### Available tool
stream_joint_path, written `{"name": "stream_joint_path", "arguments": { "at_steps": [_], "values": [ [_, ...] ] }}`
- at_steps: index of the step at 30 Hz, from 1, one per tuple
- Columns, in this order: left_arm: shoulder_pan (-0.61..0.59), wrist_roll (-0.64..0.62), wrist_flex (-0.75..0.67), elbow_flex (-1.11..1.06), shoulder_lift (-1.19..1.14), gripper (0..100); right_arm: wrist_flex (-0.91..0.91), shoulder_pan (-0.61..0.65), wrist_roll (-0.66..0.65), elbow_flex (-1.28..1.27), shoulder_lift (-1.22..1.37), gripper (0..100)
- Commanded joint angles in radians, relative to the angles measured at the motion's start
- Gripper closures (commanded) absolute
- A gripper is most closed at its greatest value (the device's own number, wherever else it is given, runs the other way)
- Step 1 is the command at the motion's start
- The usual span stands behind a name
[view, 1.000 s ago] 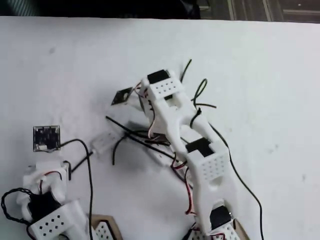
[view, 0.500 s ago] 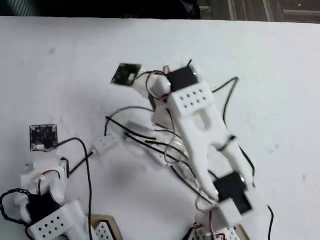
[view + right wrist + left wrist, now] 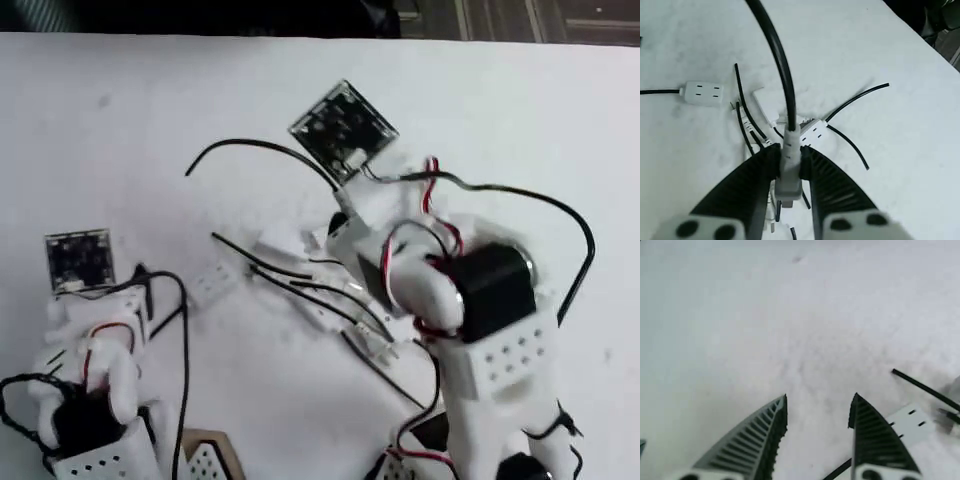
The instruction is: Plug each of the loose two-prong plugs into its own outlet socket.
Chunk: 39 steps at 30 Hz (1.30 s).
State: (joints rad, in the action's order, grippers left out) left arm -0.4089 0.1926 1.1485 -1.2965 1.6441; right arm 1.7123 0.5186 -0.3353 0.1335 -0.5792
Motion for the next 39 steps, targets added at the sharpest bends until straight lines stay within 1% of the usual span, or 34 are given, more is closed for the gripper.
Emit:
{"name": "stream_joint_path", "arguments": {
  "at_steps": [1,6,10,14,20,24,32,36,39],
  "values": [
    [0.137,-0.080,-0.089,0.049,-0.001,79,0.002,0.081,0.091,-0.057,-0.059,97.9],
    [0.271,-0.127,-0.153,0.049,-0.001,79,-0.001,0.219,0.183,-0.152,-0.108,97.9],
    [0.332,-0.127,-0.149,0.092,-0.001,79,-0.038,0.286,0.232,-0.242,-0.120,97.9],
    [0.389,-0.129,-0.147,0.115,-0.001,79,-0.130,0.329,0.239,-0.387,-0.127,97.9],
    [0.496,-0.129,-0.095,0.118,-0.001,79,-0.291,0.414,0.239,-0.546,-0.183,97.9],
    [0.532,-0.127,-0.097,0.118,-0.001,79,-0.355,0.447,0.239,-0.621,-0.193,97.9],
    [0.618,-0.123,-0.091,0.118,-0.001,79,-0.435,0.447,0.239,-0.690,-0.191,98.0],
    [0.613,-0.120,-0.091,0.118,-0.001,79,-0.433,0.446,0.239,-0.690,-0.197,98.0],
    [0.555,-0.120,-0.069,0.120,-0.001,79,-0.430,0.437,0.239,-0.686,-0.200,98.0]
  ]
}}
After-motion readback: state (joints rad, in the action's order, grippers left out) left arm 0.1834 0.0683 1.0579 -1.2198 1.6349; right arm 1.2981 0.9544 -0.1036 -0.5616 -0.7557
